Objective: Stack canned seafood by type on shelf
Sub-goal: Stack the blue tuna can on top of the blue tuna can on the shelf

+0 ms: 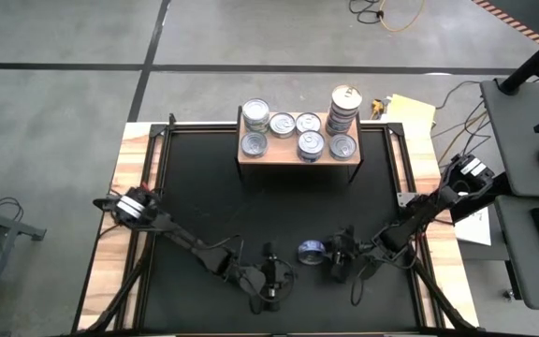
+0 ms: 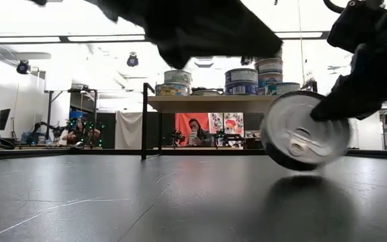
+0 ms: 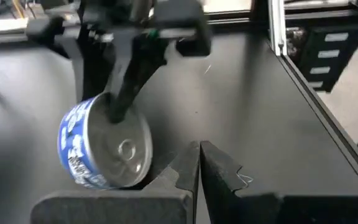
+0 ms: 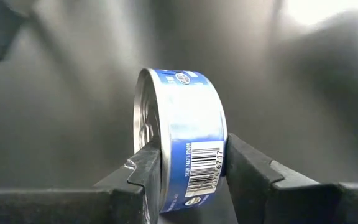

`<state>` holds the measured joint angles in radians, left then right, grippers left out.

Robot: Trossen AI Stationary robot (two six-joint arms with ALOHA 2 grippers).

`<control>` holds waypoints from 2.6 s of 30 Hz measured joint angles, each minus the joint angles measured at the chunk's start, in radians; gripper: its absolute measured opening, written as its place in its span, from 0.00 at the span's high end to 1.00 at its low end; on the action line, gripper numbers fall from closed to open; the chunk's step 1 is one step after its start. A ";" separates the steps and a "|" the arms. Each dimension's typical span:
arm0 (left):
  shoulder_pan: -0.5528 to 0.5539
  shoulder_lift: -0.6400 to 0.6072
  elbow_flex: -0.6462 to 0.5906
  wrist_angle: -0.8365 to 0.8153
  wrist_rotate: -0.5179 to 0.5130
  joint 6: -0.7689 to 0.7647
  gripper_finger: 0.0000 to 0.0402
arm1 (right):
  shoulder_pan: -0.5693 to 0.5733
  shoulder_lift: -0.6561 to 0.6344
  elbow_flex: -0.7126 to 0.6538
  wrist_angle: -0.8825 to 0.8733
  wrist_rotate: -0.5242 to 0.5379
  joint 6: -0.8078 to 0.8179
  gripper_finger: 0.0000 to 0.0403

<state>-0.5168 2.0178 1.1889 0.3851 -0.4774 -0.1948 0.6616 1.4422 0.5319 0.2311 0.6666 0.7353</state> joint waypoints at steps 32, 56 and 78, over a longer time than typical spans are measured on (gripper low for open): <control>0.137 -0.407 -0.229 -0.087 0.069 0.383 0.82 | -0.136 0.000 -0.062 0.466 0.102 -0.588 0.67; 0.154 -0.319 -0.455 0.480 0.018 0.062 0.33 | -0.131 -0.048 -0.029 0.516 0.006 -0.744 0.67; 0.168 -0.251 -0.395 0.496 0.076 0.128 0.14 | -0.131 -0.050 0.046 0.509 0.003 -0.859 0.67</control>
<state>-0.3489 1.7671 0.7937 0.8814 -0.4010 -0.0671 0.5301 1.3926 0.5777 0.7405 0.6699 -0.1238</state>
